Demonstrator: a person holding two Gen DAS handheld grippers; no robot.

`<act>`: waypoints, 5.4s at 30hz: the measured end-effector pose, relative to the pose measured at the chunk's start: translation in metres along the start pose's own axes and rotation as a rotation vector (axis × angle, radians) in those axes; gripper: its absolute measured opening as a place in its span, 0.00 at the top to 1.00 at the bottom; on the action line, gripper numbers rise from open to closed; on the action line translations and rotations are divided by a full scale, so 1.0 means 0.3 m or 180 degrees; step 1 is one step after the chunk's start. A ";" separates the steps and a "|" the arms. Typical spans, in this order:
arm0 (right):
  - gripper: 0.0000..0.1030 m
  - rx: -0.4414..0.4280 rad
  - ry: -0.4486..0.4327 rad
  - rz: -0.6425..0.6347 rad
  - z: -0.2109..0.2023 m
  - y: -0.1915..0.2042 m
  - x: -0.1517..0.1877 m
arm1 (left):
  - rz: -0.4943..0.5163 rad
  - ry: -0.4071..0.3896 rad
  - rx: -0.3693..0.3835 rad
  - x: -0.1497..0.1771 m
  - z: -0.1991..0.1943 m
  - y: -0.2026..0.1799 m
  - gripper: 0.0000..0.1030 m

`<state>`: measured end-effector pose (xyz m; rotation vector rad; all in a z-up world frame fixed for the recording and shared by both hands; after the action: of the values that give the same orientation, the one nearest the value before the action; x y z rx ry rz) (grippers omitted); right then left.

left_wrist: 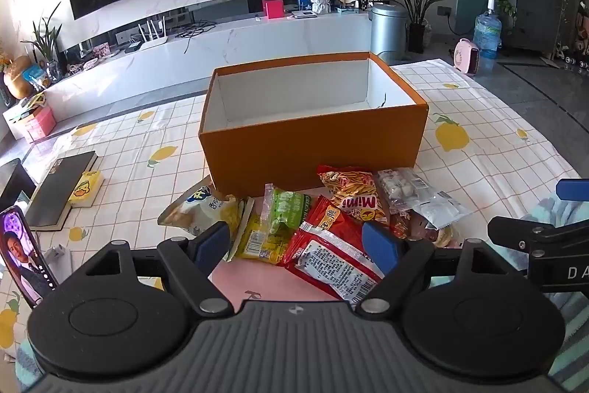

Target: Organize snacks

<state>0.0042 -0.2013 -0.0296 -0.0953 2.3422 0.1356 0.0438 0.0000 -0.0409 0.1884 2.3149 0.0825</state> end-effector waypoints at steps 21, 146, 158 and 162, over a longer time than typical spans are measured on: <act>0.04 0.0014 0.0047 0.0017 0.014 0.003 0.011 | 0.0011 0.0065 0.0002 0.015 0.016 -0.002 0.07; 0.37 -0.0088 0.0931 0.0364 0.527 -0.045 0.027 | -0.1563 0.1185 0.0522 0.107 0.460 -0.017 0.08; 0.39 -0.0083 0.0848 0.0256 0.510 -0.038 0.028 | -0.1343 0.1135 0.0427 0.090 0.489 -0.060 0.06; 0.39 -0.0101 0.0816 0.0276 0.500 -0.040 0.027 | -0.1256 0.1053 0.0477 0.087 0.469 -0.067 0.18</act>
<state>0.1059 -0.1945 -0.1406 -0.0277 2.6016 0.2142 0.1271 -0.0154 -0.1581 -0.2258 2.6434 -0.2788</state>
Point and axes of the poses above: each gripper's, at about its wrist camera, not at the fingertips, and z roughly the way its jaws point, y to its left, x to its underside, the point moved 6 cm from there along z, roughly the way its jaws point, and after that the axes turned 4 degrees about z, right-handed, at the moved point
